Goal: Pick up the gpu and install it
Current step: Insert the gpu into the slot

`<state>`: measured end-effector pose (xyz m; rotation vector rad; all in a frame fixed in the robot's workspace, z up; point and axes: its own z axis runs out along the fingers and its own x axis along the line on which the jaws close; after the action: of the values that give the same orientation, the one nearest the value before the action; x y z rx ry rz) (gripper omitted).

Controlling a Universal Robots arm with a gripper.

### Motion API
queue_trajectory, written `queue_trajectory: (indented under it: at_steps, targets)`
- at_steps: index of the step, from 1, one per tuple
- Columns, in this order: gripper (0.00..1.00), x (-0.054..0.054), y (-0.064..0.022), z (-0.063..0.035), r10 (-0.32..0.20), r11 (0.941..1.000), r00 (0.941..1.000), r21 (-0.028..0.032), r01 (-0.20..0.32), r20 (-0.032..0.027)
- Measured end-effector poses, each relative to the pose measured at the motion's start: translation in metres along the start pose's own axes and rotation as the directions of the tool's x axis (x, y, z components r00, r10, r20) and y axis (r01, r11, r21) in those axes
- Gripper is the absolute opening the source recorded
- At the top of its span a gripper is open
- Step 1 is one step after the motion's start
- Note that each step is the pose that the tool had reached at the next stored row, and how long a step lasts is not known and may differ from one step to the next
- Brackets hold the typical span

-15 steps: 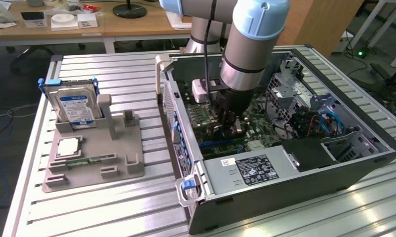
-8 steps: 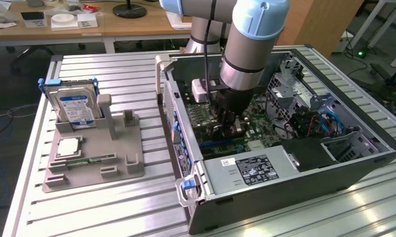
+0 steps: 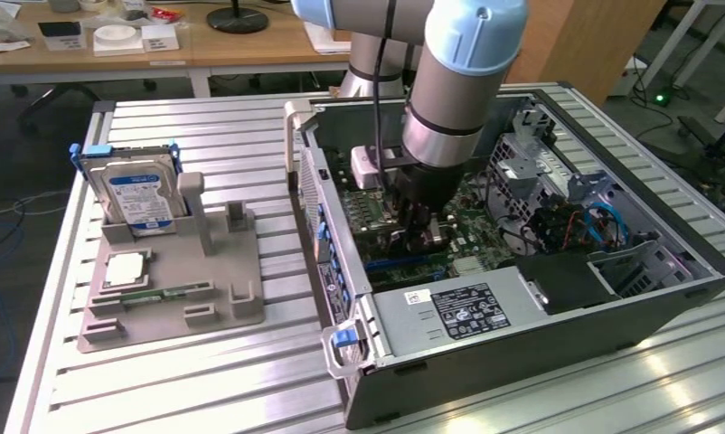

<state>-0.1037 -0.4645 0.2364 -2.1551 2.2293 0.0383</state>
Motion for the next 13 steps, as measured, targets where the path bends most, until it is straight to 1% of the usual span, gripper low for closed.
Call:
queue_trajectory:
  at_steps: [13]
  targets:
    - [0.28,0.0002,0.0001,0.0044,0.000,1.0000,1.0000,0.0000,0.000,-0.0001]
